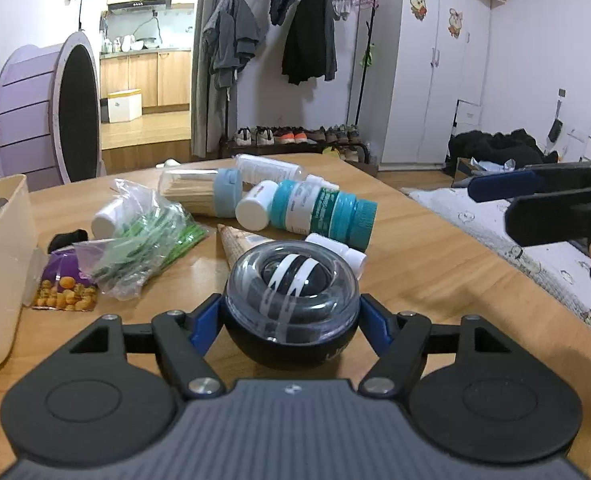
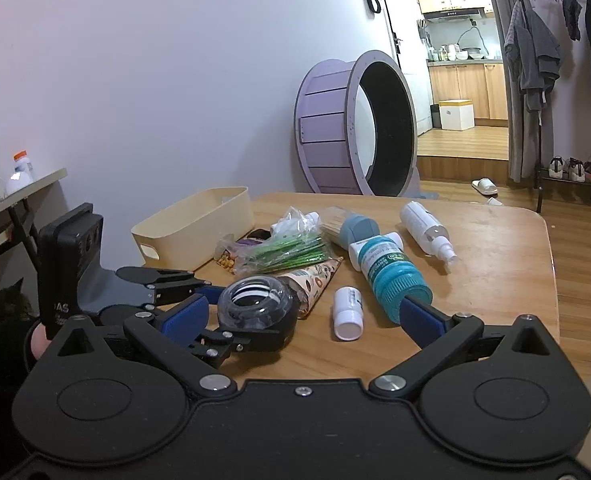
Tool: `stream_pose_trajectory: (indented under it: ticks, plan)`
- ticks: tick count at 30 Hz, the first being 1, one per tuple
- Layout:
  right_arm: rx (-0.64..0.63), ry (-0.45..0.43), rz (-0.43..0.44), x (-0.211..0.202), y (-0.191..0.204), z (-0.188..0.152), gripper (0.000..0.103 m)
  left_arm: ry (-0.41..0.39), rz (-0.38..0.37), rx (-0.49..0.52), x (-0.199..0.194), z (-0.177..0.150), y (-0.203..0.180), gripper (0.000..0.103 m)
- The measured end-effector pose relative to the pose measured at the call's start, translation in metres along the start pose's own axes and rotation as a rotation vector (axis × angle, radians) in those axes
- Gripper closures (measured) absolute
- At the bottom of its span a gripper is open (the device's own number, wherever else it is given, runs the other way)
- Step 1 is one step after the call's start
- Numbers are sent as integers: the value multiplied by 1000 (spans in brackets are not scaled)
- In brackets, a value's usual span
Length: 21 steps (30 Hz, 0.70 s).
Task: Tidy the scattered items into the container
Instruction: 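Carry the wrist ball with the left tool into the cream basket and release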
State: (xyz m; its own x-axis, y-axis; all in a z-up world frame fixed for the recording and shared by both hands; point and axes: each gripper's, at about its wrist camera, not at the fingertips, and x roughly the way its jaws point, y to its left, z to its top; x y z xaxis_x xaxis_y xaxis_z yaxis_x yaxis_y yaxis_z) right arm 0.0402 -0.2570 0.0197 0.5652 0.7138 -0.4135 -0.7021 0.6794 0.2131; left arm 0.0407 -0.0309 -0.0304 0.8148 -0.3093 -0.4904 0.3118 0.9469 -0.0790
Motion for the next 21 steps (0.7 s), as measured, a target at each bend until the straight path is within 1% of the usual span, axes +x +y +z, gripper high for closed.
stream_pose_trajectory:
  ticks: [6, 10, 12, 16, 19, 21]
  plan:
    - [2, -9, 27, 5, 4, 6, 1, -51, 36, -55, -30, 17, 25, 32]
    - [6, -21, 54, 11, 10, 12, 1, -84, 114, -92, -51, 34, 60, 32]
    - [12, -28, 72, 15, 13, 15, 1, -88, 161, -102, -60, 43, 79, 32]
    - [17, -31, 102, 28, 22, 22, 1, -67, 251, -122, -68, 64, 126, 32]
    - [23, -31, 125, 39, 28, 30, 1, -31, 291, -116, -60, 76, 157, 32]
    - [29, -33, 151, 48, 33, 39, 1, -1, 299, -126, -53, 81, 173, 32]
